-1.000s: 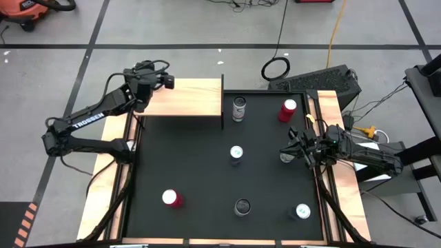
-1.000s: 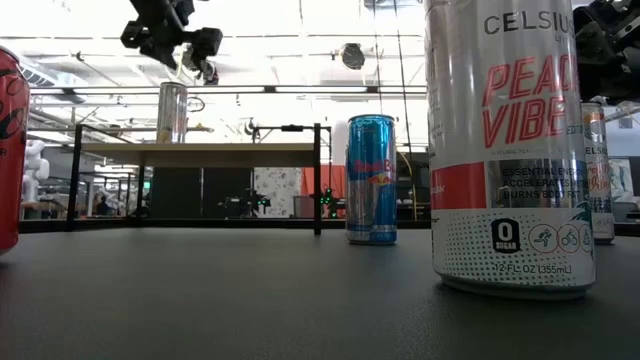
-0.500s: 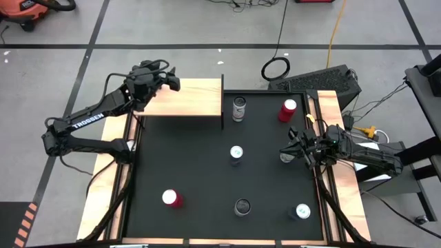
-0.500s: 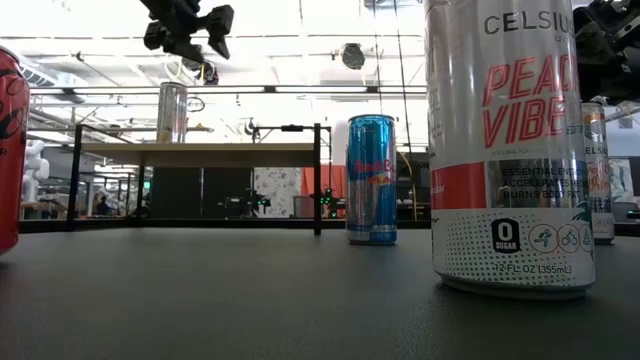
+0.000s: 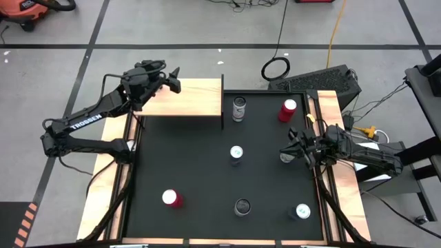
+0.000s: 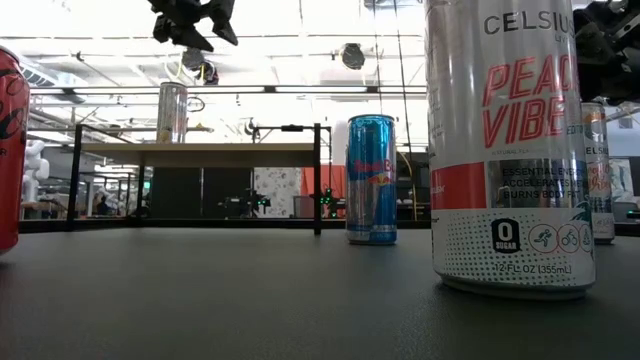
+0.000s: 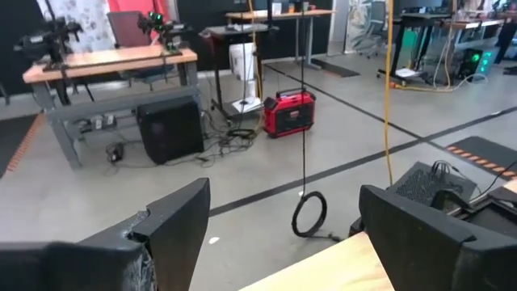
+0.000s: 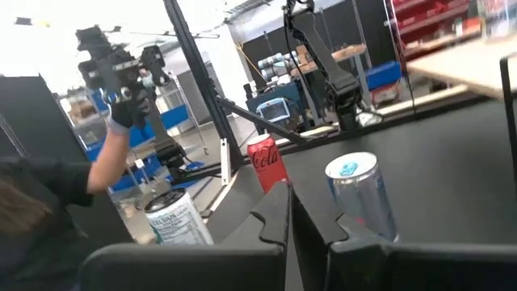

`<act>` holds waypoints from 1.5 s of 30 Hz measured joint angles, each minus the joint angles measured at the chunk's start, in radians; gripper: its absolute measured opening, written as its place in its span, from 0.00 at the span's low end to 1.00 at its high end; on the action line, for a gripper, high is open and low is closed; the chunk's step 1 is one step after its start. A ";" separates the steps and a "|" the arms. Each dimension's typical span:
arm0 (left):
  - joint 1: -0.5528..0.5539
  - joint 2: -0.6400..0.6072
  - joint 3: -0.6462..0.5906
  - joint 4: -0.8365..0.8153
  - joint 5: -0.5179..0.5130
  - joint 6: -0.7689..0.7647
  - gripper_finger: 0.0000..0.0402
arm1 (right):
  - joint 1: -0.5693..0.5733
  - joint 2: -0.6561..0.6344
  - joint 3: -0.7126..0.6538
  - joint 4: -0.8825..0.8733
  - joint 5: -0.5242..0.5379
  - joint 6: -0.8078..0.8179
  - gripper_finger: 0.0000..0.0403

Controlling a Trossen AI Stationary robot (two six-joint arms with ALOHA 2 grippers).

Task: Place canned beverage on shelf
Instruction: Put the left white yellow soda can on the shelf

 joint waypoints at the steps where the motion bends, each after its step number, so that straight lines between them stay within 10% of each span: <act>1: 0.000 0.000 0.000 -0.003 0.000 -0.008 0.80 | 0.000 0.000 0.000 -0.004 0.000 0.027 0.00; 45: 0.000 0.001 0.000 0.029 0.143 0.014 0.80 | 0.000 0.000 0.000 -0.004 -0.003 0.081 0.00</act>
